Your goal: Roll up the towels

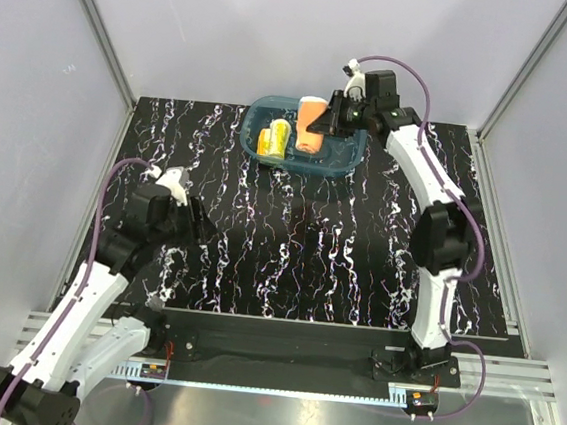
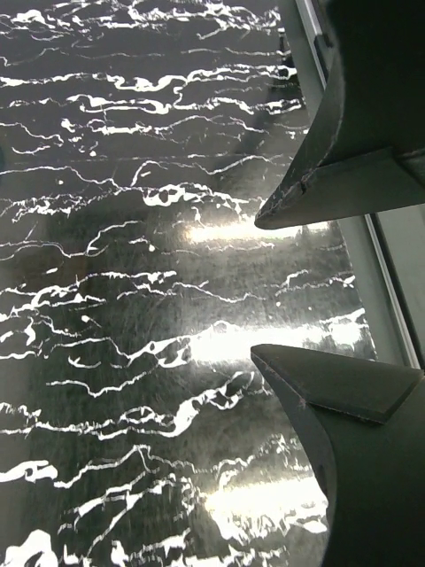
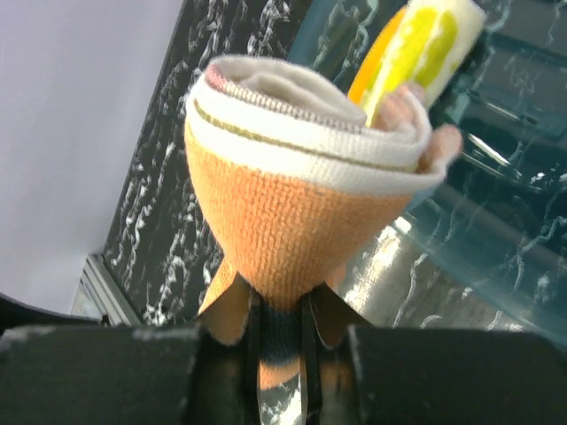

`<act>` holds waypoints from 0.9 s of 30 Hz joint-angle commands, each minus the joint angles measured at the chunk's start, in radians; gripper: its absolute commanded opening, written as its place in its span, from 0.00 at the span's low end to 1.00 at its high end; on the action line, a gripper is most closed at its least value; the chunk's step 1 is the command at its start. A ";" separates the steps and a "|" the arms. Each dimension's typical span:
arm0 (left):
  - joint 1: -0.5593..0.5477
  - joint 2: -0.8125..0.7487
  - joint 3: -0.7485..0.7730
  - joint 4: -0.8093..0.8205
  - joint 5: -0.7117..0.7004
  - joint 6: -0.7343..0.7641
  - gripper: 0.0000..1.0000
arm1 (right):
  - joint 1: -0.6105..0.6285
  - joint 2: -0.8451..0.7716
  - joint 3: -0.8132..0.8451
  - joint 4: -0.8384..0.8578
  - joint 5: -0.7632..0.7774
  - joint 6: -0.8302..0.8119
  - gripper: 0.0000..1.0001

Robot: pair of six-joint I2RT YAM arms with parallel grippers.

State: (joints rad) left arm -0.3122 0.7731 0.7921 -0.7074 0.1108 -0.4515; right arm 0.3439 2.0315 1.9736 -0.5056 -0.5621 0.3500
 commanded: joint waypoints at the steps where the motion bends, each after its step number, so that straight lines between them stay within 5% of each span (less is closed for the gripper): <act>1: 0.002 -0.044 0.027 0.022 -0.016 0.051 0.60 | -0.026 0.172 0.234 -0.106 -0.111 -0.058 0.00; 9: 0.005 -0.049 0.019 0.036 -0.010 0.048 0.60 | -0.078 0.547 0.672 -0.128 -0.163 -0.017 0.00; 24: 0.005 -0.018 0.016 0.040 -0.002 0.048 0.60 | -0.095 0.779 0.723 -0.045 -0.157 0.024 0.00; 27: 0.005 -0.018 0.015 0.043 -0.003 0.048 0.60 | -0.097 0.799 0.722 -0.069 -0.118 0.012 0.09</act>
State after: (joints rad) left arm -0.3115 0.7563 0.7921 -0.7040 0.1078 -0.4183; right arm 0.2424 2.8166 2.6427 -0.5877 -0.6979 0.3710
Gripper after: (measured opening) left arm 0.592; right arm 0.169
